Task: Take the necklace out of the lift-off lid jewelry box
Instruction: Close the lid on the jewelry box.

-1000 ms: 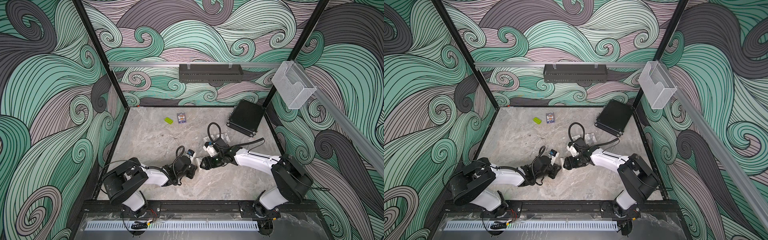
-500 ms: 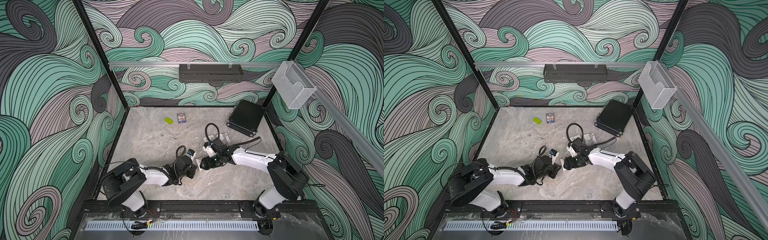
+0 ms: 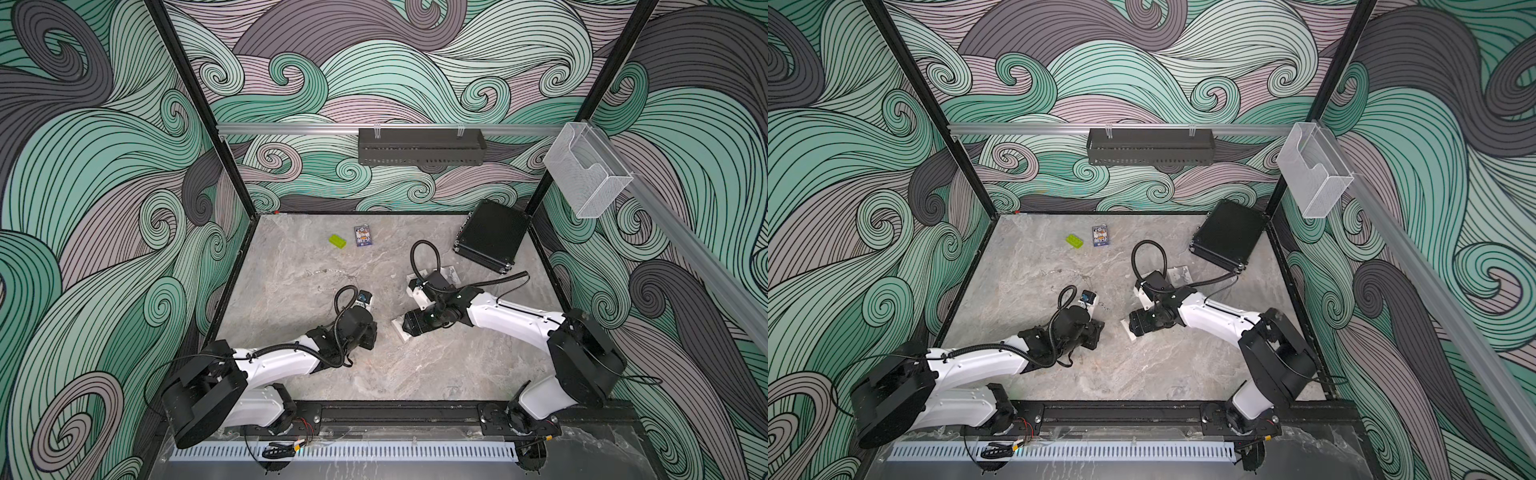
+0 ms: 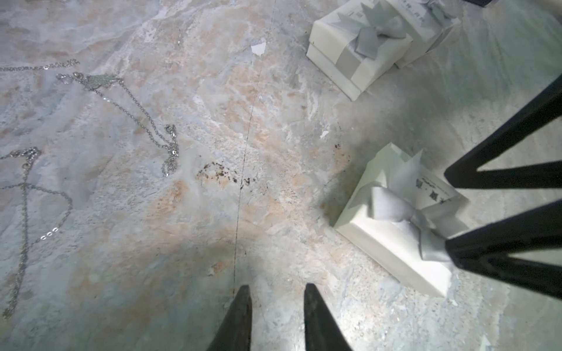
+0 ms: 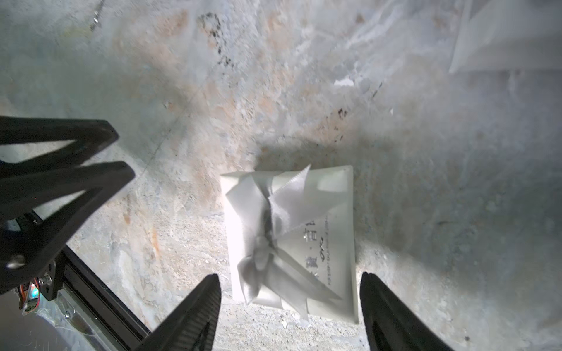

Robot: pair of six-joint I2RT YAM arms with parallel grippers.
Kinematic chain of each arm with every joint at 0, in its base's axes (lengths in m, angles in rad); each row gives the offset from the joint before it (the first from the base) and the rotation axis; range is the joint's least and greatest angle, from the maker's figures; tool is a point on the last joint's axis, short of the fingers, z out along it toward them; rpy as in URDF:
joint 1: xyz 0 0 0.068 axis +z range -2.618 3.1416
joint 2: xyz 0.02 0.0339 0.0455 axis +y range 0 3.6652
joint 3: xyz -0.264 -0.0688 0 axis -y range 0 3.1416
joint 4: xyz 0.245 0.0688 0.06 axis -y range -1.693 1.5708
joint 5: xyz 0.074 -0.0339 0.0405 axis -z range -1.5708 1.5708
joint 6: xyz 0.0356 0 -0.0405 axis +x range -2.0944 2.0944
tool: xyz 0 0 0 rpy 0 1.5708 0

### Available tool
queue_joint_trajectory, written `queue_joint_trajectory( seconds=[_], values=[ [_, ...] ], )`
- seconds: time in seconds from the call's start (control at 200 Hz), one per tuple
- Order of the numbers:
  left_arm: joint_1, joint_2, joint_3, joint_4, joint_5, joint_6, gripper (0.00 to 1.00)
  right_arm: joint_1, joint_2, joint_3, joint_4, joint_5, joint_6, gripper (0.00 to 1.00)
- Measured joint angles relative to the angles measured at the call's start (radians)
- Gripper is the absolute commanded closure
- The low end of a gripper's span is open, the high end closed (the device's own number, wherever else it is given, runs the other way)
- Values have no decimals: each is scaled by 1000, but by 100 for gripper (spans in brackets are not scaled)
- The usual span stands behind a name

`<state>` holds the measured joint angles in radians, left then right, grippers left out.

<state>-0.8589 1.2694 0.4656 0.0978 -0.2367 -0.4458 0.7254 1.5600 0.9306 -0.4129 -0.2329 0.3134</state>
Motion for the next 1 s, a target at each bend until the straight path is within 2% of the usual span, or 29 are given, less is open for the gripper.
queue_joint_trajectory(
  seconds=[0.3,0.47,0.555,0.595,0.695,0.831,1.001],
  values=[
    [30,-100,0,-96,-8,8,68,18,123,105,-29,47,-51,31],
    [108,-211,1,-154,-11,13,66,46,154,111,-49,99,-56,32],
    [150,-252,1,-165,-13,21,63,51,151,111,-51,113,-56,30],
    [167,-267,1,-166,-18,27,60,51,147,110,-51,115,-56,27],
    [208,-294,1,-164,-37,47,44,51,112,97,-62,116,-69,19],
    [295,-310,5,-152,-73,89,24,24,18,95,-76,93,-96,14],
    [470,-290,35,-115,-103,169,14,-130,-134,97,-49,60,-131,5]
  ],
)
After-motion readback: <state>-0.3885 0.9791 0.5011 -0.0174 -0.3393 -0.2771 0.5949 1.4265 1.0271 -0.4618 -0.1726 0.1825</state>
